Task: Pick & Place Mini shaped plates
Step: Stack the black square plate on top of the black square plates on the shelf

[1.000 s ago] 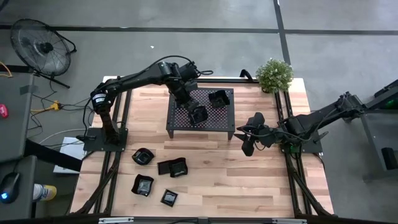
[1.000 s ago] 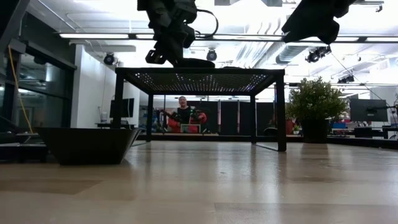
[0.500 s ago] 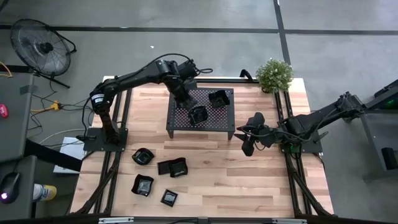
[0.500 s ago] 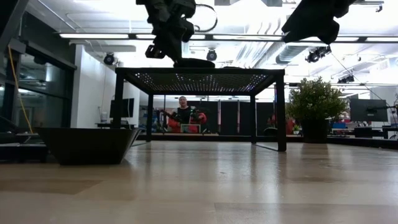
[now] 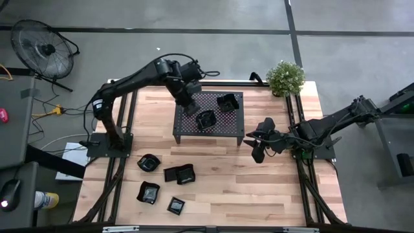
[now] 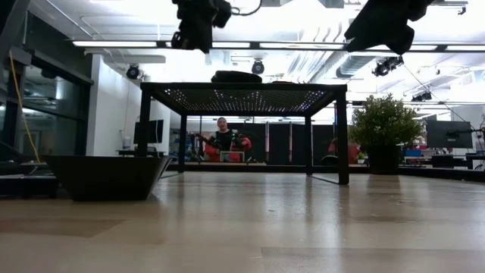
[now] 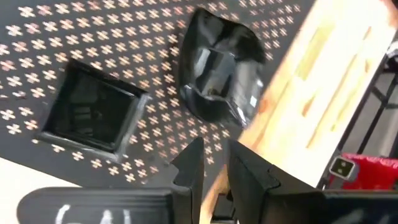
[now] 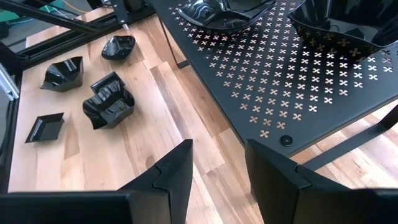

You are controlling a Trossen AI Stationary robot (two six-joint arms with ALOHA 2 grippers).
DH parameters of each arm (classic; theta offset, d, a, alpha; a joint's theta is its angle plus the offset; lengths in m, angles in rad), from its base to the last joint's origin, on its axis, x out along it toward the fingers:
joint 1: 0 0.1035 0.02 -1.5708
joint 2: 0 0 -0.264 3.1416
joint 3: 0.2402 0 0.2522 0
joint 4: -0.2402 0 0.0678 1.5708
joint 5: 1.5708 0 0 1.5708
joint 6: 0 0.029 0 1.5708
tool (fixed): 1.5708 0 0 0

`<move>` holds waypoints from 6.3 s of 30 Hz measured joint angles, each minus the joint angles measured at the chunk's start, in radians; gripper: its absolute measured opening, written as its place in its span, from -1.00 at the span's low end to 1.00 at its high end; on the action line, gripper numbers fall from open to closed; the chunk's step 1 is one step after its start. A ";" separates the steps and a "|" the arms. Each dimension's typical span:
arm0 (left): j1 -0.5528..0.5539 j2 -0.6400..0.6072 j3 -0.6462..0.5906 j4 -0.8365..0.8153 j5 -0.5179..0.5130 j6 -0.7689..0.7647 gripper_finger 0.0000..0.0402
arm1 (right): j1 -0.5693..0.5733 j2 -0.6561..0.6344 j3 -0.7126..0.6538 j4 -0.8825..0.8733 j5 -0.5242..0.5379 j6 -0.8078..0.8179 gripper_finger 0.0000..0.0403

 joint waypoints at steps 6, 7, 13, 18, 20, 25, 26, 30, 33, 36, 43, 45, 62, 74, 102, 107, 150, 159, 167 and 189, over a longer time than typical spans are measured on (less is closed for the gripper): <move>-0.088 -0.058 0.000 -0.009 -0.066 -0.019 -0.68 | 0.000 0.000 0.000 0.000 -0.003 0.011 -0.30; -0.105 -0.069 0.000 -0.009 -0.083 -0.030 -0.68 | 0.000 0.000 0.000 0.000 -0.005 0.011 -0.29; -0.226 -0.153 0.000 -0.022 -0.222 -0.131 -0.68 | 0.000 0.000 0.000 0.000 -0.009 0.015 -0.29; -0.335 -0.204 -0.001 -0.109 -0.352 -0.247 -0.68 | 0.000 0.000 0.000 0.000 -0.008 0.013 -0.29; -0.380 -0.222 -0.001 -0.136 -0.391 -0.290 -0.68 | 0.000 0.000 0.000 0.000 -0.007 0.011 -0.30; -0.493 -0.246 -0.001 -0.141 -0.472 -0.391 -0.68 | 0.000 -0.002 0.000 0.000 0.001 0.000 -0.29; -0.514 -0.247 -0.001 -0.142 -0.488 -0.409 -0.68 | 0.000 -0.004 0.000 0.000 0.003 0.000 -0.30; -0.598 -0.250 -0.032 -0.126 -0.528 -0.474 -0.68 | 0.000 -0.028 0.000 0.000 0.006 0.000 -0.30; -0.655 -0.268 -0.129 -0.109 -0.531 -0.548 -0.68 | 0.000 -0.047 0.000 0.000 0.019 0.000 -0.29; -0.699 -0.310 -0.271 -0.052 -0.527 -0.629 -0.68 | 0.000 -0.062 0.000 0.000 0.026 -0.006 -0.30; -0.741 -0.454 -0.654 0.359 -0.432 -0.690 -0.68 | 0.000 -0.067 0.000 -0.002 0.025 -0.008 -0.29; -0.739 -0.485 -0.742 0.445 -0.397 -0.699 -0.68 | 0.000 -0.067 0.000 -0.002 0.025 -0.007 -0.29; -0.738 -0.562 -1.143 0.764 -0.239 -0.759 -0.68 | 0.000 -0.067 0.000 0.007 -0.005 0.000 -0.30; -0.738 -0.504 -1.228 0.831 -0.246 -0.674 -0.68 | 0.000 -0.065 0.000 0.006 0.007 -0.004 -0.29; -0.738 -0.315 -1.239 0.887 -0.223 -0.367 -0.68 | 0.001 -0.019 0.000 0.003 0.029 -0.014 -0.29; -0.738 -0.307 -1.238 0.876 -0.222 -0.365 -0.68 | 0.001 -0.013 0.000 0.017 0.026 -0.034 -0.29; -0.738 -0.319 -1.195 0.785 -0.200 -0.439 -1.00 | 0.001 -0.013 0.000 0.031 0.017 -0.034 -0.29; -0.738 -0.376 -1.123 0.611 -0.226 -0.455 -1.00 | 0.001 -0.013 0.000 0.031 -0.001 -0.034 -0.29; -0.738 -0.476 -1.071 0.513 -0.254 -0.530 -1.00 | 0.001 -0.013 0.000 0.031 -0.013 -0.035 -0.29; -0.720 -0.646 -0.790 0.485 -0.593 -0.720 -1.00 | 0.000 -0.013 0.000 0.031 0.000 -0.053 -0.29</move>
